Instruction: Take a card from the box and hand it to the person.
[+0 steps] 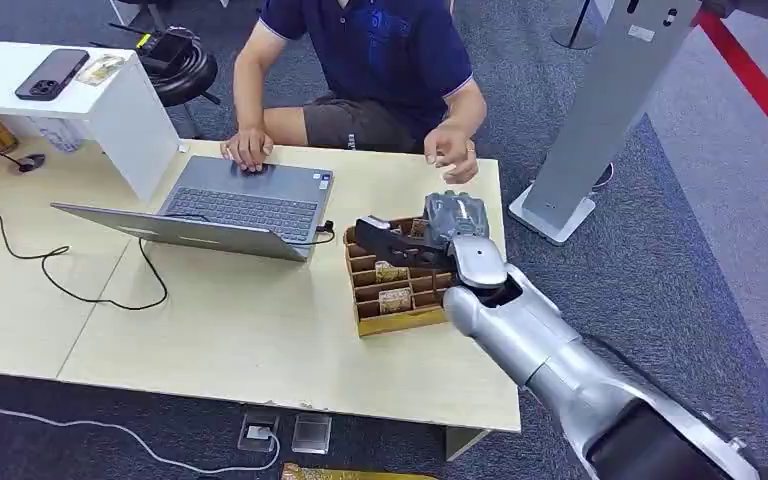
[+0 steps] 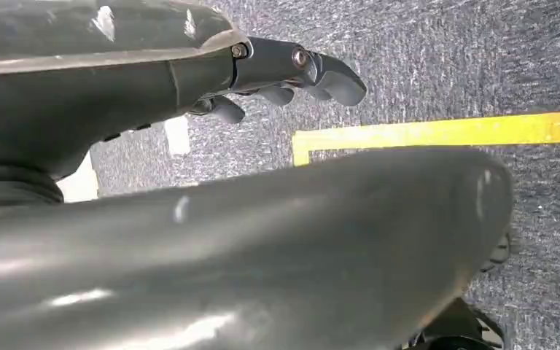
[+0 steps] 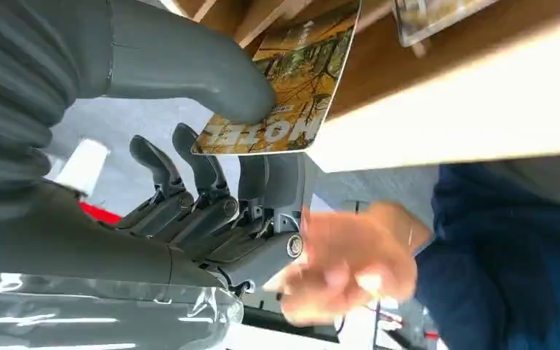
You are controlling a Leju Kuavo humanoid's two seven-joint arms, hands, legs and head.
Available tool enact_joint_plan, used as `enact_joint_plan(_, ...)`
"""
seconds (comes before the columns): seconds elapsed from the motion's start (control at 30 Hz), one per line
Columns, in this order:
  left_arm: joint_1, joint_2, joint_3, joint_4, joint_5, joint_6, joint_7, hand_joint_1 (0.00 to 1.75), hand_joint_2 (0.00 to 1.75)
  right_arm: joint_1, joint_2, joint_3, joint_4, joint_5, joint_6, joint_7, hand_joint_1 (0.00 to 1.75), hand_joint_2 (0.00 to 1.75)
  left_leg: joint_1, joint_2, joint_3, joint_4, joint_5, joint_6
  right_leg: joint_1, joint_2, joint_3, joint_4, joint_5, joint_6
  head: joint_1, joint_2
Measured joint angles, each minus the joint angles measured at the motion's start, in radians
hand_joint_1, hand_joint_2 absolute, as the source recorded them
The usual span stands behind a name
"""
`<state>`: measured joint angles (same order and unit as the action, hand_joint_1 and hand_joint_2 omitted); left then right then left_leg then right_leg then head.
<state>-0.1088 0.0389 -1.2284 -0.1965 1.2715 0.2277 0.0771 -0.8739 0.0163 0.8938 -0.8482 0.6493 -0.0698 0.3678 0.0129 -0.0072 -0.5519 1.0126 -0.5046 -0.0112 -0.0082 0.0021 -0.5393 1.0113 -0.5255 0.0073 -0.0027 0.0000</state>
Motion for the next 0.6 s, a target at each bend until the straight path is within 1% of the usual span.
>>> enact_joint_plan(0.1,0.002,0.0,0.0,0.0,0.0,0.001,0.002,0.0,0.0,0.037,-0.037,-0.032,-0.13,0.003,-0.024,0.034,1.54,1.75,0.0,0.0,0.0,0.0,0.0,0.0,0.0,0.0,0.0,0.0,0.0,0.0,0.002,0.0)
enact_joint_plan(0.2,0.002,0.0,0.0,0.0,-0.004,0.0,0.003,0.0,0.0,0.07,-0.072,-0.065,-0.254,0.015,-0.032,0.059,1.54,1.75,0.0,0.0,0.0,0.0,0.0,0.0,0.0,0.0,0.0,0.0,0.0,0.0,0.002,0.0)
enact_joint_plan(0.33,0.002,0.0,0.0,0.0,-0.013,-0.002,0.001,0.0,0.0,0.086,-0.1,-0.092,-0.351,0.026,-0.025,0.066,1.54,1.75,0.0,0.0,0.0,0.0,0.0,0.0,0.0,0.0,0.0,0.0,0.0,0.0,0.001,0.0)
enact_joint_plan(0.43,0.002,0.0,0.0,0.0,-0.023,-0.004,-0.001,0.0,0.0,0.074,-0.108,-0.097,-0.373,0.034,-0.013,0.053,1.54,1.75,0.0,0.0,0.0,0.0,0.0,0.0,0.0,0.0,0.0,0.0,0.0,0.0,0.0,0.0)
enact_joint_plan(0.6,0.0,-0.001,-0.002,0.0,-0.031,-0.01,-0.001,0.0,0.0,0.025,-0.101,-0.095,-0.345,0.046,-0.015,0.011,1.54,1.75,0.0,0.0,-0.001,0.0,0.0,0.0,0.0,0.0,0.0,0.0,0.0,0.0,0.001,0.0)
